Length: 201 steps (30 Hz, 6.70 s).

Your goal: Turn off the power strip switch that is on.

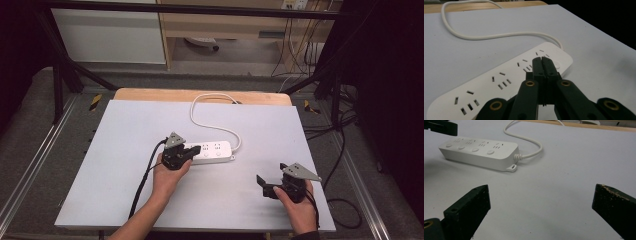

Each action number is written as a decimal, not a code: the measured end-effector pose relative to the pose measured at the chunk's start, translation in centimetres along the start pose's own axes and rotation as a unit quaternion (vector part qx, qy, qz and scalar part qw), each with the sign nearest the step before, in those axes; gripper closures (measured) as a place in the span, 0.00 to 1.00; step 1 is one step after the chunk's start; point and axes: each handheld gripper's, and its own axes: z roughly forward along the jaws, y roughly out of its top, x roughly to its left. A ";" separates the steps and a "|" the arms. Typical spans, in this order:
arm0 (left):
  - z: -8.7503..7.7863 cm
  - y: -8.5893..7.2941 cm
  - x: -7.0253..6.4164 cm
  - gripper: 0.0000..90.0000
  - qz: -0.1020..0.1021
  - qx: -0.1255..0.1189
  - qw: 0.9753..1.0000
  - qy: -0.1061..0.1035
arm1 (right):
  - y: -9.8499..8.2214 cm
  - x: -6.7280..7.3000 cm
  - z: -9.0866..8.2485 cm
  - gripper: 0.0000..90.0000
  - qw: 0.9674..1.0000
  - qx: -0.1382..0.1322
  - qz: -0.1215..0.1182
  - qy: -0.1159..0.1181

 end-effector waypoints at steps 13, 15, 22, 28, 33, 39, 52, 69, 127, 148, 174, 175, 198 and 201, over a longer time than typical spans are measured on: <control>1.6 -0.3 -0.7 1.00 0.010 0.024 1.000 -0.007 | 0.0 -0.2 -0.1 0.03 1.000 0.003 0.004 0.001; 1.8 -0.3 -0.9 1.00 0.015 0.026 1.000 -0.006 | 0.0 -0.2 -0.1 0.03 1.000 0.002 0.005 0.001; 2.2 -0.4 -1.1 1.00 0.019 0.030 0.999 -0.004 | 0.0 -0.2 -0.1 0.03 1.000 0.003 0.005 0.003; 2.4 -0.5 -1.1 1.00 0.022 0.034 0.999 0.000 | 0.0 -0.3 -0.1 0.03 1.000 0.004 0.005 0.004; 2.6 -0.6 -1.1 1.00 0.024 0.037 0.999 0.002 | 0.1 -0.3 -0.1 0.03 1.000 0.005 0.001 0.004; 2.8 -0.6 -1.0 1.00 0.021 0.032 0.999 0.000 | 0.1 -0.3 -0.2 0.03 1.000 0.005 0.005 0.005; 3.1 -0.5 -0.8 1.00 0.042 0.022 0.999 0.023 | 0.2 -0.3 -0.3 0.03 1.000 0.011 0.008 0.008; 3.7 -0.7 -1.0 1.00 0.041 0.032 0.998 0.021 | 0.3 -0.2 -0.3 0.04 1.000 0.018 0.012 0.014; 4.0 -0.7 -1.6 1.00 0.083 0.048 0.994 0.053 | 0.2 0.1 -0.2 0.04 0.999 0.030 0.005 0.014; 4.1 -0.6 -2.2 1.00 0.101 0.059 0.990 0.073 | 0.2 0.1 -0.1 0.04 0.999 0.033 0.006 0.014; 3.9 -0.3 -1.4 1.00 0.027 0.045 0.998 0.040 | 0.3 -0.1 -0.2 0.04 1.000 0.027 0.007 0.011; 3.9 -0.3 -1.4 1.00 0.027 0.045 0.998 0.040 | 0.3 -0.1 -0.2 0.04 1.000 0.026 0.007 0.011; 3.2 0.4 -0.8 1.00 0.006 0.024 0.999 0.026 | 0.3 -0.3 -0.3 0.03 1.000 0.025 0.007 0.014; 3.3 0.4 -0.8 1.00 0.006 0.024 0.999 0.027 | 0.3 -0.3 -0.2 0.03 1.000 0.025 0.006 0.014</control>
